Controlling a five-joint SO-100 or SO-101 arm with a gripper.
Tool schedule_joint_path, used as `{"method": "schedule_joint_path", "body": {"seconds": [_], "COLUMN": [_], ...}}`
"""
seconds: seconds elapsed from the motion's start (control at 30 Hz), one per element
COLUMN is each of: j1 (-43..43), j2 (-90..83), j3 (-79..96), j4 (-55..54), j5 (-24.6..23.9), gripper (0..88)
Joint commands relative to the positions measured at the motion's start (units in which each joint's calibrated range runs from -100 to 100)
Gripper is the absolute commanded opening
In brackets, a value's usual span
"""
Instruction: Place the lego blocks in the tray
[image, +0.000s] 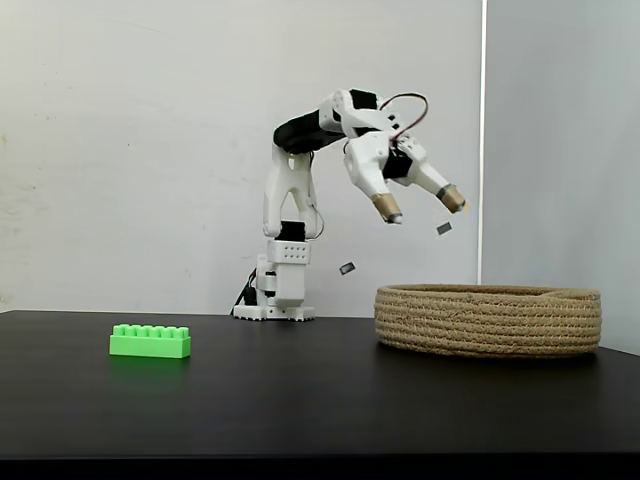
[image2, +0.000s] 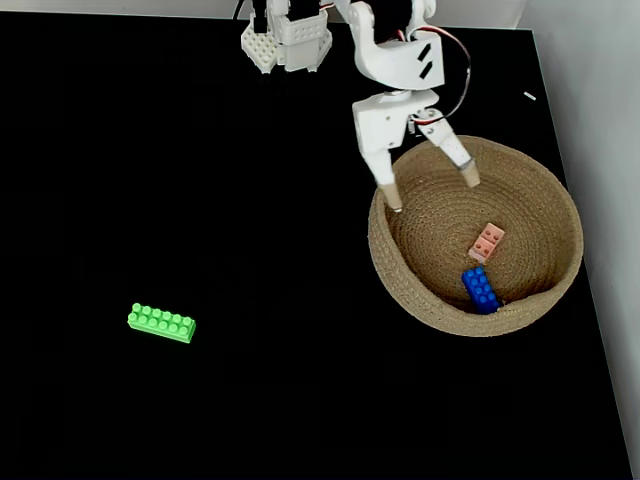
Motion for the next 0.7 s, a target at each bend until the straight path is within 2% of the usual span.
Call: {"method": "schedule_joint_path", "body": {"seconds": [0.0,0.13,0.3,0.4,0.67], "j1": [12.5,23.6,31.0,33.7,36.1], "j2": [-4.9,-0.1,8.4,13.6,23.3], "j3": [-4.8,-3.8,-9.2,-14.9,-24.9], "j4": [-0.2,-4.8,-6.8,-4.8,1.1], "j5": [-7.5,-10.9,-17.8,-21.0,-24.1], "gripper": [34.4,35.2,38.4,39.3,37.0]}}
